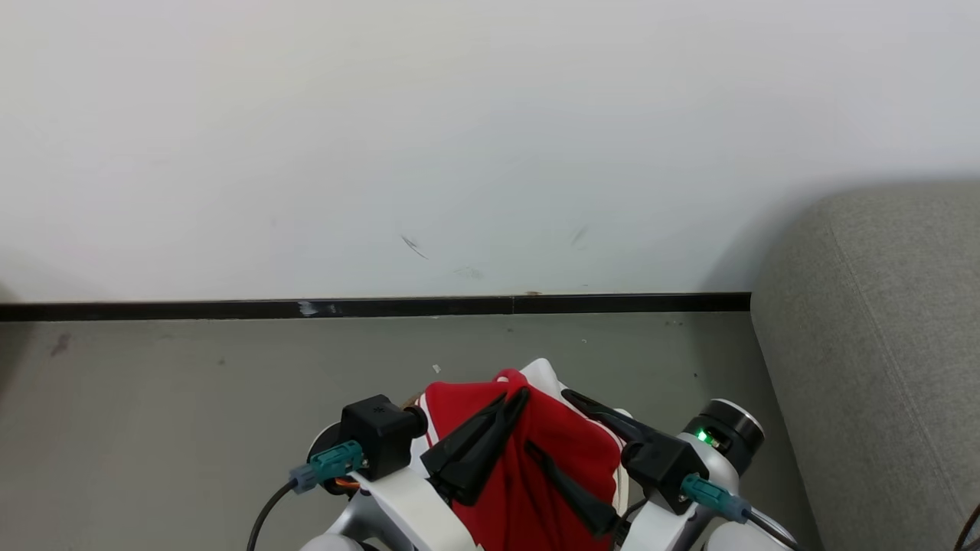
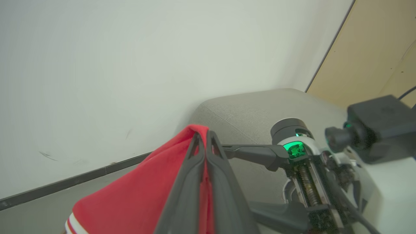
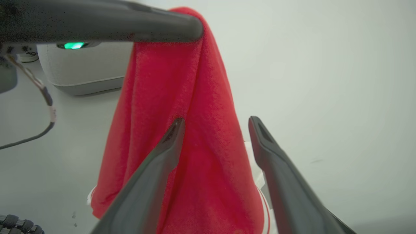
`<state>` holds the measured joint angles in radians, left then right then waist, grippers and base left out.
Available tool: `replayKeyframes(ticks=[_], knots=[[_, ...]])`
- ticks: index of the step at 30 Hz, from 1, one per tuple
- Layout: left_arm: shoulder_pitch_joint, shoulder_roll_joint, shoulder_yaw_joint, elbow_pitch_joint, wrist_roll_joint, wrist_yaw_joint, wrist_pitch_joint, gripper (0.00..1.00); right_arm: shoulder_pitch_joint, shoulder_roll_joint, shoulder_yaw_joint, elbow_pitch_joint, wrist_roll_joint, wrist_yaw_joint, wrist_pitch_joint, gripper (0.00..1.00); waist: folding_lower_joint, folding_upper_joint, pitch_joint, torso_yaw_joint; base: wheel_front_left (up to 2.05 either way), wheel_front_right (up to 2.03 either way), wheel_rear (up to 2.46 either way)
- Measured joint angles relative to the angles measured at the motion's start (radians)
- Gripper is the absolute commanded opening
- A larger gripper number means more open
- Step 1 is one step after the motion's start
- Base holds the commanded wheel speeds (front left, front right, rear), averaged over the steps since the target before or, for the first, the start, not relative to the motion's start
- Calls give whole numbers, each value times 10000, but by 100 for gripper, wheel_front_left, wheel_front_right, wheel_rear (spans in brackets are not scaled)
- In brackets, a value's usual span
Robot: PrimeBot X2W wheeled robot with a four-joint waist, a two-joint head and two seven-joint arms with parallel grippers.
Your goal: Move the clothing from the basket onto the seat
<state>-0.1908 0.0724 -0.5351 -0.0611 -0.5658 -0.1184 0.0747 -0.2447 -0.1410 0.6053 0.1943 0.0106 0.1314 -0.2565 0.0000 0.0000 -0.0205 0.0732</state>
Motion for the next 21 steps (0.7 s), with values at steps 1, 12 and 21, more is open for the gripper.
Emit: replayKeyframes(ticks=[1, 12, 21], knots=[[17, 0, -69, -88, -59, 0, 54, 0, 3, -35, 88, 17, 15, 0, 0, 100, 0, 0, -34, 28, 0, 0, 0], [265, -6, -529, -993, -606, -2, 612, 0, 308, -127, 700, 318, 644, 0, 0, 13, 0, 0, -234, 210, 0, 0, 0], [524, 165, -393, -1375, -616, 27, 798, 29, 374, -17, 439, 203, 1252, 0, 2, 0, 0, 0, -218, 133, 0, 0, 0]])
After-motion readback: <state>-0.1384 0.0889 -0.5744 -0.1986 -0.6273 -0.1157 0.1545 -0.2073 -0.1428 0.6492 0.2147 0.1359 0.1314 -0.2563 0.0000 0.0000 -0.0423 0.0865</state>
